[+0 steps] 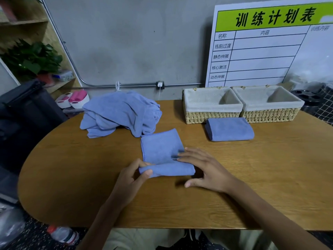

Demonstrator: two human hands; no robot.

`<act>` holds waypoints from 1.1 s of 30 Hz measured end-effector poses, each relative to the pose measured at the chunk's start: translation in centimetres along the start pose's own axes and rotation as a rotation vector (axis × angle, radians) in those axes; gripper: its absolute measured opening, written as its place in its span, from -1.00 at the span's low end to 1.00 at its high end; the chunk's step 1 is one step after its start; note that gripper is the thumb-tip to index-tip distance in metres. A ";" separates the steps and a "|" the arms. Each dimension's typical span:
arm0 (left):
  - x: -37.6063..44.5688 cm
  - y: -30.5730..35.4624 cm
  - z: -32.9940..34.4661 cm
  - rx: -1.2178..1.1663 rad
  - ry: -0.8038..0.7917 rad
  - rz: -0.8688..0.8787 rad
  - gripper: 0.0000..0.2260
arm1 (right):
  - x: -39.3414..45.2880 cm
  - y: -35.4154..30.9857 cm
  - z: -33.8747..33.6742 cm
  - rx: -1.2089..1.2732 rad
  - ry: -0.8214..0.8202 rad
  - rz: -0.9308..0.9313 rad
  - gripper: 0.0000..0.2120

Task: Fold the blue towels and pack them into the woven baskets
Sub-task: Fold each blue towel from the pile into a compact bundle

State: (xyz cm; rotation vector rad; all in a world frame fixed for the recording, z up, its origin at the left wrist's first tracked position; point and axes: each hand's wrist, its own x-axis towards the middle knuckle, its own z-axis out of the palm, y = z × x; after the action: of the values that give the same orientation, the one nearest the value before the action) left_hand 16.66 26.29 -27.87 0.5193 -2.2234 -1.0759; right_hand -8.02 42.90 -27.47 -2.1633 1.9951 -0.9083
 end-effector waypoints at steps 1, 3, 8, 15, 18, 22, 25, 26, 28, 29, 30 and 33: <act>0.2 0.2 0.1 -0.032 0.043 -0.007 -0.76 | 0.5 0.0 0.3 0.007 0.026 -0.017 -0.31; 0.7 0.6 0.5 -0.079 0.131 -0.016 -0.67 | 1.5 -0.1 0.8 0.081 0.116 -0.025 -0.40; 3.3 0.9 1.3 -0.101 0.331 -0.100 -0.59 | 4.5 -0.8 0.8 0.444 0.267 0.231 -0.71; 9.1 0.7 1.8 -0.055 0.500 -0.214 -0.70 | 9.9 1.5 1.0 0.633 0.297 0.496 -0.57; 10.7 -0.3 2.0 -0.118 0.448 -0.315 -0.78 | 11.8 3.0 1.1 0.619 0.290 0.619 -0.51; 10.5 -1.9 2.5 -0.195 0.432 -0.369 -0.73 | 13.4 4.6 1.7 0.490 0.206 0.700 -0.38; 10.4 -2.6 2.5 -0.090 0.419 -0.376 -0.73 | 13.5 4.2 1.3 0.507 0.183 0.763 -0.29; 10.5 -2.7 2.4 -0.070 0.422 -0.386 -0.75 | 13.3 4.0 1.3 0.508 0.180 0.777 -0.35; 10.7 -2.9 2.5 -0.020 0.427 -0.398 -0.78 | 12.7 3.8 1.6 0.422 0.187 0.758 -0.48; 10.8 -2.9 2.5 0.017 0.431 -0.395 -0.78 | 12.3 3.5 1.9 0.337 0.190 0.731 -0.51; 10.7 -2.9 2.6 0.056 0.436 -0.384 -0.78 | 11.9 3.4 2.4 0.245 0.194 0.705 -0.52; 10.7 -3.3 2.8 0.219 0.436 -0.341 -0.76 | 11.6 3.4 3.6 0.030 0.242 0.684 -0.52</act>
State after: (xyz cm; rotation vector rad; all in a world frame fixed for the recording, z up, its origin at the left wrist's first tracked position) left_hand 7.14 19.70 -28.11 1.1444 -1.9088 -0.7830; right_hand -9.58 30.39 -27.54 -1.2231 2.5387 -1.0823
